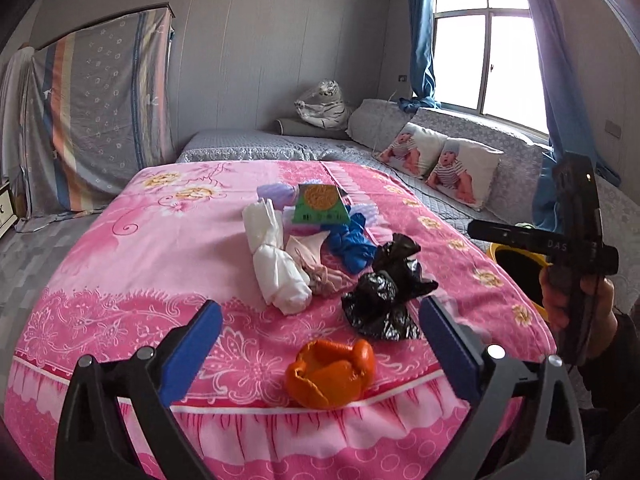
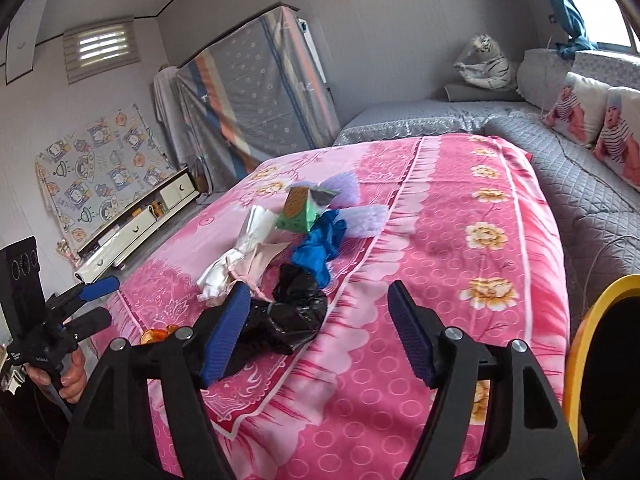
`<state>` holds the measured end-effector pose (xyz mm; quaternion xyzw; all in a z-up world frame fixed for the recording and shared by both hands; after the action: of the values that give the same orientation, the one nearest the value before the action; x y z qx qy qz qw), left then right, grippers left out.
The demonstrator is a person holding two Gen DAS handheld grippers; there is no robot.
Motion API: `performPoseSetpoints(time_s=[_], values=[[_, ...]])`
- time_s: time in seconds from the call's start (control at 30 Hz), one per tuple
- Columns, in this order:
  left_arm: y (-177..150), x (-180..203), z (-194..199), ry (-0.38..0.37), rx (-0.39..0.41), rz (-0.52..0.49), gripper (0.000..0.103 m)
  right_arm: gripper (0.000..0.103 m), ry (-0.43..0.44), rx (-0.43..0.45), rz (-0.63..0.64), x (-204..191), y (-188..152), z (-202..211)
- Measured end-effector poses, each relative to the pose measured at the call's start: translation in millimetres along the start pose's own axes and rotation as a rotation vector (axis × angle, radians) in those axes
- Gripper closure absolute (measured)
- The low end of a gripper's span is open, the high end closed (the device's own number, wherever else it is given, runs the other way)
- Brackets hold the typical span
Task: Collect trash
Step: 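Move both tools back over the trash on the bed, then grasp the orange peel with the left tool while the right tool grasps the black bag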
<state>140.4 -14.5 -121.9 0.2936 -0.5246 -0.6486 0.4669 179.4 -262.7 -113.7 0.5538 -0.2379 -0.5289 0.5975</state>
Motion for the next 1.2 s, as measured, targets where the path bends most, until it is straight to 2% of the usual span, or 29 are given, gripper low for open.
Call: performPoseSetpoints(time_s=[0.27,0.77,0.93,1.03,1.13,1.2], values=[[-27.2,5.3,-13.8,-0.025,-0.076,0.007,0.008,0.035,0.017,-0.080,0.011,-15.5,-20.6,-28.2],[-46.6,1.2,-34.7,-0.024,-0.153,0.026,0.009,0.036,0.001,-0.166,0.012,-16.6,-34.8,-72.0],[-50.3,1.5,-43.6,-0.035,-0.181,0.028,0.020,0.038,0.007,-0.180,0.014,-17.2,-36.9,-78.6],[-55.6,1.8,-50.5,-0.031,-0.204,0.013,0.028,0.044,0.009,-0.194,0.014,-16.5,-38.9,-83.4],[-60.4,0.8,-56.4,-0.026,-0.230,0.025,0.038,0.049,0.006,-0.201,0.006,-14.6,-41.2,-87.0],[-61.5,0.9,-58.4,-0.017,-0.239,0.024,0.048,0.056,0.006,-0.207,0.007,-14.4,-42.3,-87.7]])
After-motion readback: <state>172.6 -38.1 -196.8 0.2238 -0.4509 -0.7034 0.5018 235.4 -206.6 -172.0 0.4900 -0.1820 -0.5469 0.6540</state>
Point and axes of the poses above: each gripper's, at about its wrist camera, not at the fingertips, and z roughly against the way its jaws point, x to its right, y to its top, the point moved 6 cm from there along -z, roughly the way its jaws point, and after that the axes turned 14 degrees about x, right-handed, at the moved point
